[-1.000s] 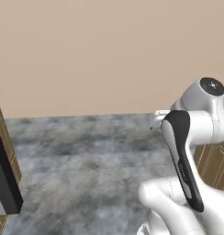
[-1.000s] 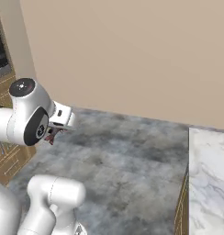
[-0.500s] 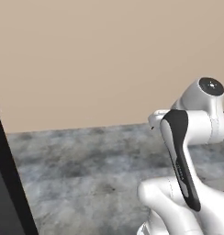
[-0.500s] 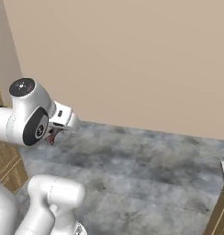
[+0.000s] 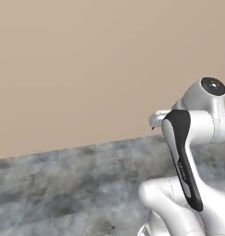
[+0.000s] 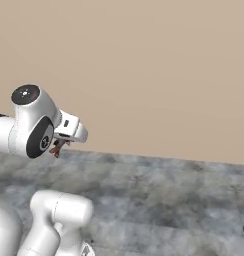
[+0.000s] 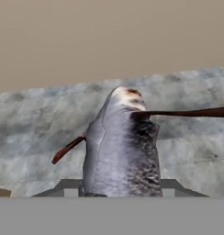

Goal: Gather the mushroom and bell pepper from the fridge and place them on a tray on the dining counter. Then gather the fishs from the fridge and place them on the other tray.

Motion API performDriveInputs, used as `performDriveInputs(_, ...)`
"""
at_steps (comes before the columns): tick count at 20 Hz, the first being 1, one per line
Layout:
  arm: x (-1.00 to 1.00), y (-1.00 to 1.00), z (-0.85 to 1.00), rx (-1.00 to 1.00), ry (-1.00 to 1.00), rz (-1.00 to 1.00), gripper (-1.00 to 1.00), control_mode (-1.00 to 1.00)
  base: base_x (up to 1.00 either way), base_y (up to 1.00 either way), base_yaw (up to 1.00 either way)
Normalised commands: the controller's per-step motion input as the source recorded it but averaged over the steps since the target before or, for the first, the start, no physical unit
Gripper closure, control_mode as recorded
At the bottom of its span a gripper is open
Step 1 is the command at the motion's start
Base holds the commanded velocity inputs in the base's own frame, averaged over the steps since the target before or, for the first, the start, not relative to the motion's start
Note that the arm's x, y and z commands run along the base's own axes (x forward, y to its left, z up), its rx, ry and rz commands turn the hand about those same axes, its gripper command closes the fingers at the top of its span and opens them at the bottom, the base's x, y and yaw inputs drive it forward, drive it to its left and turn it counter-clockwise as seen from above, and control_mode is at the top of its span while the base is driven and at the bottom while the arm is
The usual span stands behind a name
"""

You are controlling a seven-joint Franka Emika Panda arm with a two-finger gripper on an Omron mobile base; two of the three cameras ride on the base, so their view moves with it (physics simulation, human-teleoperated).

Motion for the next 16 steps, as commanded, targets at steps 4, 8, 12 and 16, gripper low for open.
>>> performDriveInputs(4,0.0,0.0,0.0,0.0,0.0,0.0,1.0,1.0,0.76,0.36,-0.56)
performDriveInputs(8,0.0,0.0,0.0,0.0,0.0,0.0,1.0,1.0,0.53,0.53,-0.71)
performDriveInputs(12,0.0,0.0,0.0,0.0,0.0,0.0,1.0,1.0,0.49,0.56,-0.74)
performDriveInputs(16,0.0,0.0,0.0,0.0,0.0,0.0,1.0,1.0,0.55,0.62,-0.73)
